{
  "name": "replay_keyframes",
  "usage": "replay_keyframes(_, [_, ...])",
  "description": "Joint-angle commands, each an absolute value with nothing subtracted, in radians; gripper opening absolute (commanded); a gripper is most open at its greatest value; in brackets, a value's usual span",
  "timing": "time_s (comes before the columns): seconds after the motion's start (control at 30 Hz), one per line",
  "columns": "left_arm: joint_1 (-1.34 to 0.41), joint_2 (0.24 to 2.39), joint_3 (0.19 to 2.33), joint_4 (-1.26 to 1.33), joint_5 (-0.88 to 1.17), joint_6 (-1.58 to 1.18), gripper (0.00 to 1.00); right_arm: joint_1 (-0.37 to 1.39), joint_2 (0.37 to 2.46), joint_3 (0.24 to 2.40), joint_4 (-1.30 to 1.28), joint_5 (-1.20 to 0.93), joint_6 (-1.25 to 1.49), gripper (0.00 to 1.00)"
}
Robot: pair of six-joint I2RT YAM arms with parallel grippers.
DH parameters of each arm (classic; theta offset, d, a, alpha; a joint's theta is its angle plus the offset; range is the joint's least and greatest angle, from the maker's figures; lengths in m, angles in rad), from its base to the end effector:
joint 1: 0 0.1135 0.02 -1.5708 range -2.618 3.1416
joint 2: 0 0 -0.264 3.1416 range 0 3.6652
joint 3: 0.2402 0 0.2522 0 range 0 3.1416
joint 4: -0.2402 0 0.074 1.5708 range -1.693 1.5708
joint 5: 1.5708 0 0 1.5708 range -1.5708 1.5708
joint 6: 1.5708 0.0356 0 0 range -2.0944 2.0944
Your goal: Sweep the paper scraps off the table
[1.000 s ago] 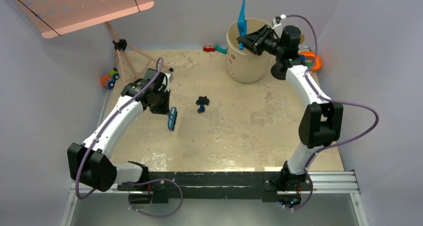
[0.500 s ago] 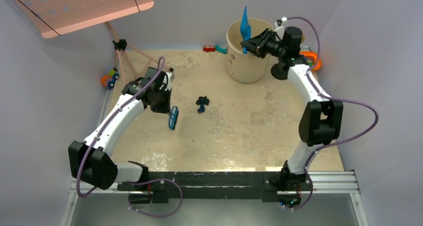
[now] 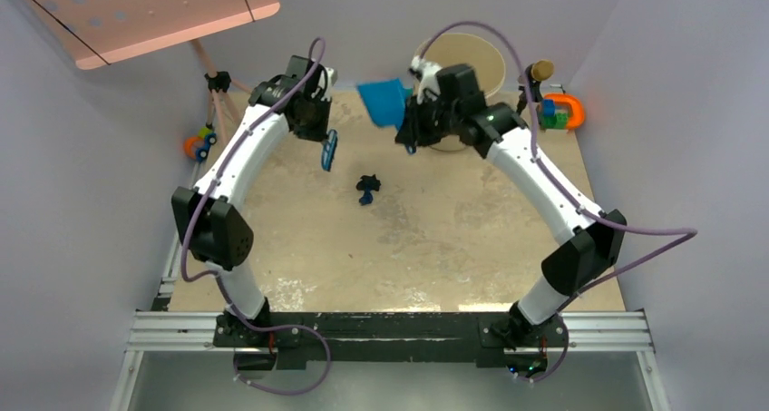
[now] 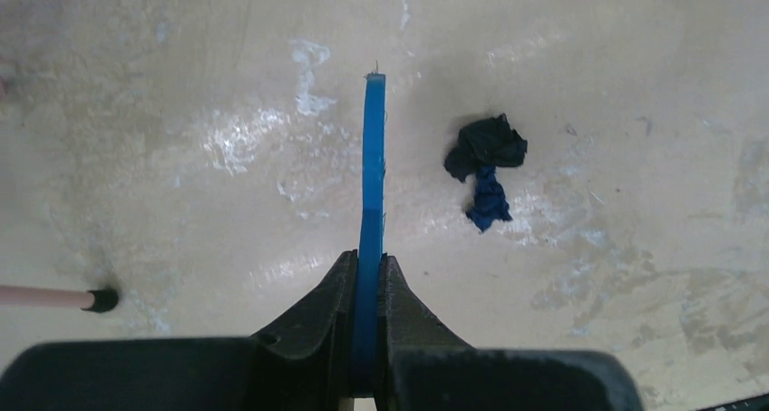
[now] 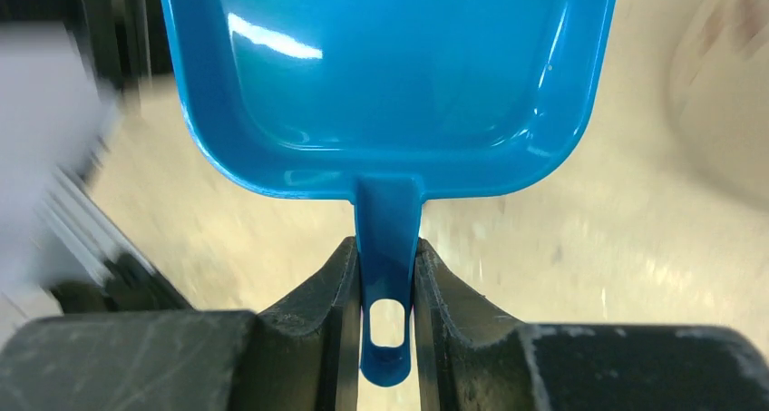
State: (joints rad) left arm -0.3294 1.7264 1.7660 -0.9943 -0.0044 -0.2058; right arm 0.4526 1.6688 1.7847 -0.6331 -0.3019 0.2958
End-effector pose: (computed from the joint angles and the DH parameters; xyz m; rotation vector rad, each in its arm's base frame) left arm 0.3470 -0.1185 0.3545 0.1550 2.5337 -0.2082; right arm 0.3336 0.1740 0.4108 -0.3575 2.1253 0.7604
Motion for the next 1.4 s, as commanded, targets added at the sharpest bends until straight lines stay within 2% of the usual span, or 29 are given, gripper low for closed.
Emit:
replay_keyframes(0.0, [-0.328,1.866,1.930,-1.032,-0.089,-0.126,0.00,0.560,1.555,1.610,-0.857,-0.021,0.122,0.00])
replay_keyframes(0.17, [-0.329,1.987,2.062,-1.087,-0.149,-0.060,0.00,0.621,1.478,1.396,-0.884,0.046,0.136,0.00])
replay_keyframes(0.3, [-0.336,2.033,2.089,-1.100,-0.129,0.033,0.00,0.662,1.490,1.347,-0.902,0.040,0.155,0.00])
replay_keyframes(0.5, [-0.381,2.055,2.074,-1.090,-0.090,0.141,0.00,0.752,1.616,1.367,-0.963,0.154,0.164,0.00])
replay_keyframes(0.7, [-0.396,2.108,2.112,-1.129,-0.018,0.180,0.00,0.831,1.716,1.375,-0.968,0.165,0.152,0.00])
replay_keyframes(0.83, [-0.398,2.133,2.132,-1.148,0.111,0.209,0.00,0.846,1.768,1.383,-0.948,0.176,0.149,0.00])
replay_keyframes(1.37, [-0.438,2.243,2.216,-1.239,0.327,0.240,0.00,0.847,1.920,1.481,-0.859,0.152,0.066,0.00])
